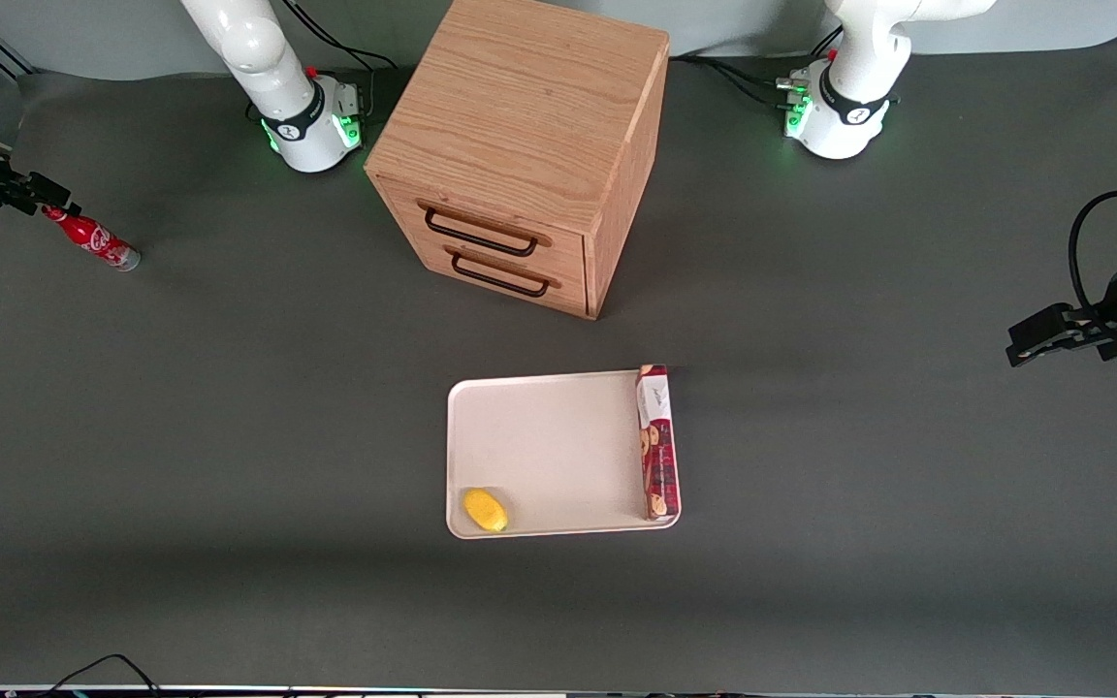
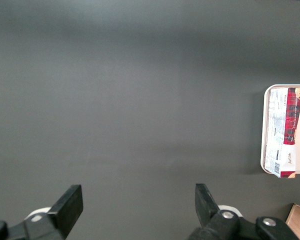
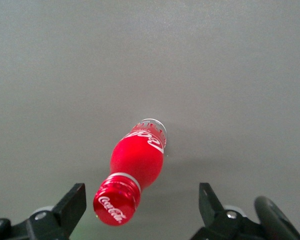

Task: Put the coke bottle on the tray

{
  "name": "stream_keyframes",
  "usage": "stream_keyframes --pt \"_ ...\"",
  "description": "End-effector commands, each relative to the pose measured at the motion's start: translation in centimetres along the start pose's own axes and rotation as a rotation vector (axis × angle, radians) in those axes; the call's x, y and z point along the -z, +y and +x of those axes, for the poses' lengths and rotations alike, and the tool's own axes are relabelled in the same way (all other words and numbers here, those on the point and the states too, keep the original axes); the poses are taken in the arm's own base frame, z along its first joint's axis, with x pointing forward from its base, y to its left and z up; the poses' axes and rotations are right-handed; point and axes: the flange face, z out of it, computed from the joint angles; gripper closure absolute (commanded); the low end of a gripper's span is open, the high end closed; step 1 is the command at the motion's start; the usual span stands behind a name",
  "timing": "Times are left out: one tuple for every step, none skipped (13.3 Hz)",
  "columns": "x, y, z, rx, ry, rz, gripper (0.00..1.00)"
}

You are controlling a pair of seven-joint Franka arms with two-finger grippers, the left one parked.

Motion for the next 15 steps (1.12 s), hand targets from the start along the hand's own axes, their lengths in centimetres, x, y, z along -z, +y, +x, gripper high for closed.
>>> stream_keyframes --pt "-0.25 0.24 -0.24 0.005 0.021 0.008 0.00" --pt "-0.38 0.25 -0.24 0.005 0.019 0.010 0.00" --pt "-0.66 0.26 -0.24 0.005 0.015 0.015 0.00" --pt "-0.73 0.26 -0.24 0.005 0.014 0.016 0.00" --pt "-0.80 0.27 -0.24 0.005 0.013 0.017 0.05" --pt "-0.76 0.24 -0.26 0.005 0.012 0.018 0.20" --pt "-0.81 0.25 -0.25 0.005 0.012 0.018 0.37" --pt "-0.69 0.27 -0.23 0.008 0.013 0.017 0.56" --pt "-0.69 0.27 -0.23 0.038 0.013 0.017 0.72" --pt "-0.78 0.26 -0.24 0.054 0.011 0.019 0.81" --pt "-0.72 0.25 -0.25 0.054 0.011 0.019 0.93" --pt "-0.66 0.28 -0.22 0.056 0.012 0.018 1.00" --pt "-0.66 0.28 -0.22 0.056 0.012 0.018 1.00" --pt "-0.66 0.28 -0.22 0.054 0.012 0.018 1.00" --pt "-0.67 0.27 -0.23 0.056 0.011 0.019 1.00"
